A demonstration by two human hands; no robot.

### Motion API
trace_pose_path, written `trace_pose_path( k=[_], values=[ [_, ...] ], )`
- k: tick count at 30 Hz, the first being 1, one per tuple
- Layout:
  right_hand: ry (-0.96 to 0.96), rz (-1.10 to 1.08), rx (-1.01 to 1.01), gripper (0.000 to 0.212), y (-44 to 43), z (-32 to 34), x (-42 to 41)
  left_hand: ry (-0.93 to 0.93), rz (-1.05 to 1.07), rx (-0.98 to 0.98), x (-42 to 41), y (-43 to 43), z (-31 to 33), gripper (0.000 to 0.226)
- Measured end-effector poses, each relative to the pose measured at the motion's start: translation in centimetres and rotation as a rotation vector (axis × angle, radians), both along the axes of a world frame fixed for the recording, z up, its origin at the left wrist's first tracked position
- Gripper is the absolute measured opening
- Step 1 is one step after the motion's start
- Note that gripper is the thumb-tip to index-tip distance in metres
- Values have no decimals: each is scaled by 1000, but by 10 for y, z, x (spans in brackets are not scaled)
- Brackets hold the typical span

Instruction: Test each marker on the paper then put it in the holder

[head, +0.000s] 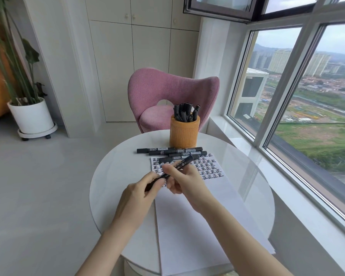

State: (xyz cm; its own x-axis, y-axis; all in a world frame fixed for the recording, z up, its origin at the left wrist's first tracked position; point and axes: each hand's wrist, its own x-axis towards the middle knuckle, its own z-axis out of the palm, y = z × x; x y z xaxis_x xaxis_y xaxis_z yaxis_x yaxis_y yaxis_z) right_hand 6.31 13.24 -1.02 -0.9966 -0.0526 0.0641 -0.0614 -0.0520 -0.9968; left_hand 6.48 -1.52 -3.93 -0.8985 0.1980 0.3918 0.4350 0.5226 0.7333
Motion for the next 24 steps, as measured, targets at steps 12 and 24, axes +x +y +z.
trace_pose_path(
  k=[12,24],
  values=[
    [-62,-215,-243,20,7,0,2,-233,-10,296,0,-26,-15,19],
    [70,-341,287,42,-11,-21,4,-290,-126,323,8,-28,-8,5]
  ],
)
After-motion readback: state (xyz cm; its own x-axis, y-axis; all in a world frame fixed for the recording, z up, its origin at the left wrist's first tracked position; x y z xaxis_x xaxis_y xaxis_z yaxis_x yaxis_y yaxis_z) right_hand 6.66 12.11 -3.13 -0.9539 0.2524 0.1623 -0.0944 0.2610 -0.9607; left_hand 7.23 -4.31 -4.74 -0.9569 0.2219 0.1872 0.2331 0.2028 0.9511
